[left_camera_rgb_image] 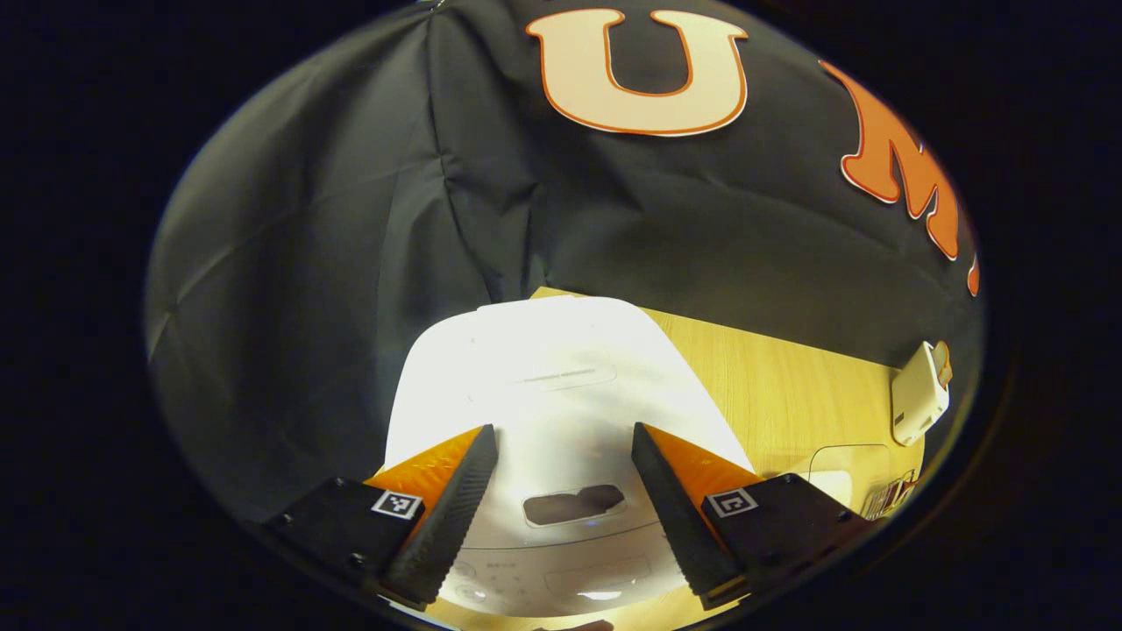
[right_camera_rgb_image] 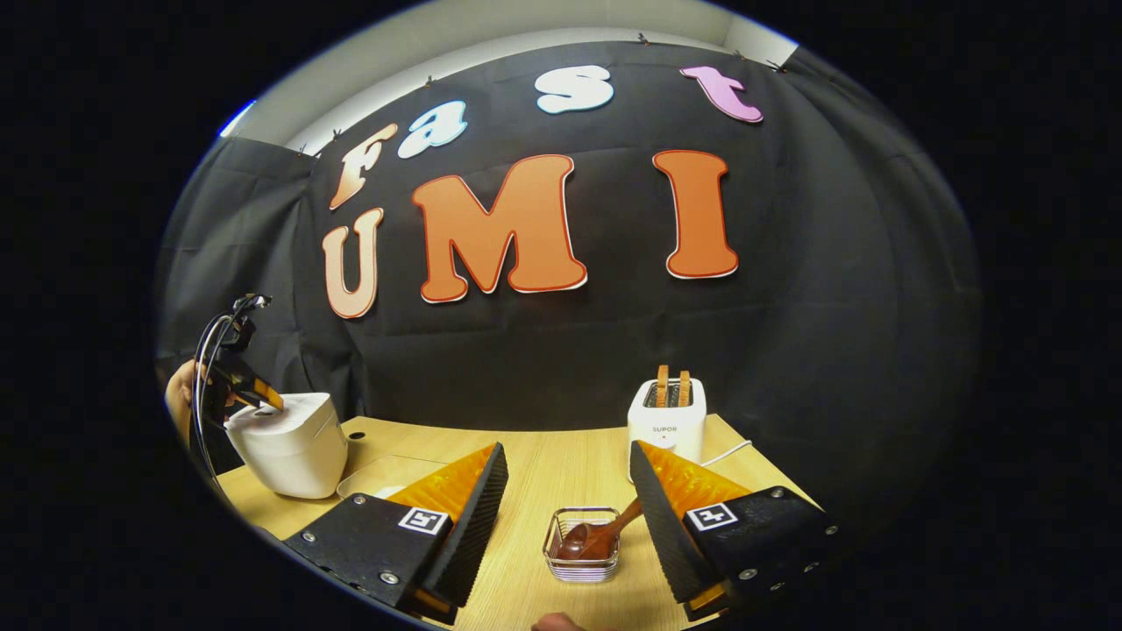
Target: Close the left gripper, press the button to open the rice cooker; take a wooden spoon from the chopstick holder with the right hand, scoop a spoonful of rice and pour it into the rice cooker, then put the wooden spoon back into the chopstick holder.
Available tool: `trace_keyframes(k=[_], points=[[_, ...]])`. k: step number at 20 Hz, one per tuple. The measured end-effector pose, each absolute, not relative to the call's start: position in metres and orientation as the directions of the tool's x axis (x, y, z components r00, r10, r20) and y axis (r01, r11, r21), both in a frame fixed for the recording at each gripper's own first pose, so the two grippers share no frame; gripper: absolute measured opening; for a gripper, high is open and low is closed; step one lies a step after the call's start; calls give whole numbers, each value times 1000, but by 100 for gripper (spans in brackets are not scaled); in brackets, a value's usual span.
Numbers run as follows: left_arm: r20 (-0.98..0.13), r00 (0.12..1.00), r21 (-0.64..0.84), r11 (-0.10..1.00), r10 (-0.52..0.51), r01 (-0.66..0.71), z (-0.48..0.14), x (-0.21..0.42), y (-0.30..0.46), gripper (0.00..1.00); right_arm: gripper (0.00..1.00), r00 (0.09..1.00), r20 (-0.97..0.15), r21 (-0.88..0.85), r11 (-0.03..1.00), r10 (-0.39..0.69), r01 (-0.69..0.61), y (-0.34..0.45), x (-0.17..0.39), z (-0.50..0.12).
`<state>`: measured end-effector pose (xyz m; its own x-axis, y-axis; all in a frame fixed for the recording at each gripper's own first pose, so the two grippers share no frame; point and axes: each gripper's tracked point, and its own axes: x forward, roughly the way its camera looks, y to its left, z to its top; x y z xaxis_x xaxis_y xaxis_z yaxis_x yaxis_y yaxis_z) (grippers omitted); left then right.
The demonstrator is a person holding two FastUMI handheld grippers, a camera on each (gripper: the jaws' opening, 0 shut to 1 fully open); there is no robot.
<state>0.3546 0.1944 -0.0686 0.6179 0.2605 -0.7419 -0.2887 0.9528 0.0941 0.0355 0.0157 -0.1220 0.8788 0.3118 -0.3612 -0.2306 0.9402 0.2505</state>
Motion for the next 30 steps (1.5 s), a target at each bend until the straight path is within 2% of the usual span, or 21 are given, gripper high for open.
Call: trace_keyframes(k=[4, 8, 14, 20, 26, 30], points=[[-658, 688, 143, 948, 305, -284, -61, 363, 197, 100, 83, 880, -358, 240, 941, 313, -237, 21, 38, -121], [-551, 780, 161, 955, 296, -249, -44, 372, 192, 99, 84, 869, -355, 246, 931, 346, -270, 33, 35, -124], [-411, 890, 155, 977, 196, -143, -18, 386, 169, 99, 83, 878, -316, 240, 925, 361, -294, 49, 39, -117], [-347, 933, 153, 987, 93, -42, -14, 379, 131, 100, 84, 885, -298, 223, 928, 357, -298, 55, 41, -118], [-308, 950, 112, 994, 51, -17, -21, 359, 100, 99, 83, 882, -297, 245, 922, 366, -301, 59, 37, -127], [-285, 958, 81, 997, 17, 6, -26, 351, 82, 100, 84, 895, -284, 200, 934, 343, -295, 59, 37, -131]])
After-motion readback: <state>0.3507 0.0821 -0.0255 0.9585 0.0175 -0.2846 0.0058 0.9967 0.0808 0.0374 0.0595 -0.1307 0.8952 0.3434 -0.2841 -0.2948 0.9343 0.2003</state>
